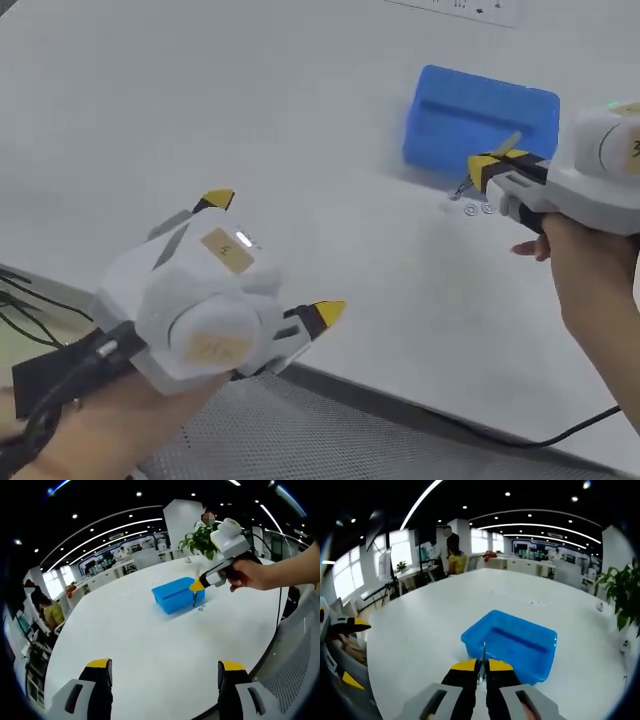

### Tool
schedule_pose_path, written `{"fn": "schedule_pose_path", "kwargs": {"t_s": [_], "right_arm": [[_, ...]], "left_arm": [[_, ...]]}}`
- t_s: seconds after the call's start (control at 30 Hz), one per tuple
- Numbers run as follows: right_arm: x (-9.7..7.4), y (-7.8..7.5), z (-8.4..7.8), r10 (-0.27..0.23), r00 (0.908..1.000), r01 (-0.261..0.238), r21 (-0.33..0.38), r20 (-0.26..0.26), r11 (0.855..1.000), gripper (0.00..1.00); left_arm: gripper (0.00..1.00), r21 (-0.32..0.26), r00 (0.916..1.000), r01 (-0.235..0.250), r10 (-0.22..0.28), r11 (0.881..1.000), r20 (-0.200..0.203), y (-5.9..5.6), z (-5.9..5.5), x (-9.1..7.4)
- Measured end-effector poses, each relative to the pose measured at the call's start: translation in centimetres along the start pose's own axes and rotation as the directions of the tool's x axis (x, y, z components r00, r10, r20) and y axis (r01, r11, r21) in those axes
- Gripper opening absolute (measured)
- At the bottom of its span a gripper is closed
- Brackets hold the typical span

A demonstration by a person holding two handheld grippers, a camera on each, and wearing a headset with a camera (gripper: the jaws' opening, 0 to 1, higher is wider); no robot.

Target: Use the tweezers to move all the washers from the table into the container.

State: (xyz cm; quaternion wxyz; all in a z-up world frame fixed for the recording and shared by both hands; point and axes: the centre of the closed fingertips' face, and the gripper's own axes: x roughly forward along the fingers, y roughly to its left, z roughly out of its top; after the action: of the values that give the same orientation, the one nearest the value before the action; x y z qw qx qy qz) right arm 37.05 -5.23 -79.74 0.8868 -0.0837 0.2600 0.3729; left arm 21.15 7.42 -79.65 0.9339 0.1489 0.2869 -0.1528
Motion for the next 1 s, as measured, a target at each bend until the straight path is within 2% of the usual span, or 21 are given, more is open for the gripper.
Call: {"fn": "schedule_pose_path", "kwargs": {"t_s": [0.03, 0.1, 0.2, 0.6, 0.83, 1.0], "right_arm": [[-0.1, 0.0, 0.3, 0.0, 1.0, 0.0, 0.009, 0.01, 1.0, 0.02], [-0.3, -0.1, 0.7, -0.001, 0.9999, 0.001, 0.013, 0.017, 1.0, 0.02], [-0.6, -0.3, 1.6, -0.005, 0.9994, 0.005, 0.015, 0.034, 1.0, 0.02], [-1.1, -1.1, 4.1, -0.018, 0.9974, 0.02, -0.02, 0.07, 1.0, 0.02], [1.0, -2.4, 4.6, -0.039, 0.9972, 0.041, -0.033, 0.064, 0.999, 0.02], [2.8, -2.7, 4.4, -0.044, 0.9979, 0.047, -0.05, 0.047, 0.998, 0.02]], "left_arm": [[0.91, -0.006, 0.9999, 0.009, -0.009, 1.0, 0.013, -0.2, 0.2, 0.0], [0.91, -0.003, 1.0, 0.004, -0.004, 1.0, 0.007, -0.1, 0.1, 0.0], [0.92, -0.015, 0.9997, 0.008, -0.007, 1.0, 0.025, -0.1, 0.4, -0.1], [0.93, -0.007, 0.9998, 0.006, -0.006, 1.0, 0.016, -0.1, 0.3, 0.0], [0.92, 0.004, 0.9999, 0.009, -0.01, 1.0, 0.008, -0.3, 0.2, 0.1], [0.91, 0.005, 0.9999, 0.009, -0.009, 1.0, 0.008, -0.3, 0.2, 0.1]]}}
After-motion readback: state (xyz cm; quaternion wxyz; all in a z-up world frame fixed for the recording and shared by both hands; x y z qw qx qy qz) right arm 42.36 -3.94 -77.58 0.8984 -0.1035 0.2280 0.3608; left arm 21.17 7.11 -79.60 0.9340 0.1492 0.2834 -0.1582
